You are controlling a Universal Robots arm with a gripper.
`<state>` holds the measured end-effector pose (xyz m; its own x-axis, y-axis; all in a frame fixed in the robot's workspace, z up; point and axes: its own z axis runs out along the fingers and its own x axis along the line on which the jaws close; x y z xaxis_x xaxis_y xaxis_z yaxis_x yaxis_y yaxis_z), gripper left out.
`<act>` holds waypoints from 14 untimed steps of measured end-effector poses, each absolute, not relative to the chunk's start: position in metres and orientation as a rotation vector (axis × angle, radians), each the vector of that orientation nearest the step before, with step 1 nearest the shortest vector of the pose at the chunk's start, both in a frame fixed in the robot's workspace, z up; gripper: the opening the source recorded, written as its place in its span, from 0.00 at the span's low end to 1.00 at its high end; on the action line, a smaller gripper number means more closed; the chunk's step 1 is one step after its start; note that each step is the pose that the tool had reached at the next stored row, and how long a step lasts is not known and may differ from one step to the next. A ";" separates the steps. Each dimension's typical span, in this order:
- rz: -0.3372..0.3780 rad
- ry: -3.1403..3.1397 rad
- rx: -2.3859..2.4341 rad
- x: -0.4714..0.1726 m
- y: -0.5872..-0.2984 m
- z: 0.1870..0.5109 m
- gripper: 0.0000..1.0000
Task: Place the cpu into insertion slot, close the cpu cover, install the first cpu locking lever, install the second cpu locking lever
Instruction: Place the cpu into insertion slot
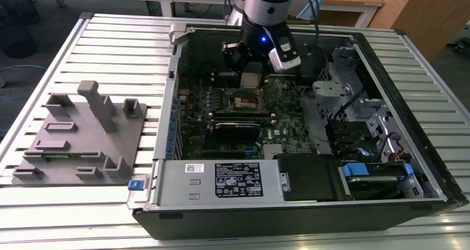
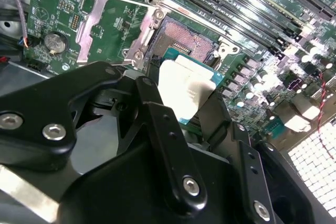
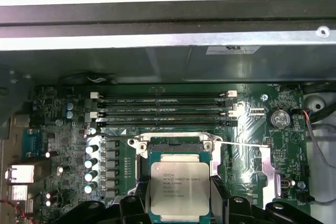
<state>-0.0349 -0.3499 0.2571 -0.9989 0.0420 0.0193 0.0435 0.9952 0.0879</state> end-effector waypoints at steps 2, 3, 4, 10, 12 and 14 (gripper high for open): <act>-0.139 -3.120 -0.116 -0.035 -0.350 0.257 0.54; -0.139 -3.120 -0.144 -0.035 -0.350 0.256 0.54; -0.139 -3.119 -0.170 -0.035 -0.350 0.256 0.54; -0.139 -3.119 -0.183 -0.035 -0.350 0.256 0.54; -0.139 -3.119 -0.193 -0.035 -0.350 0.256 0.54; -0.140 -3.118 -0.221 -0.035 -0.350 0.256 0.54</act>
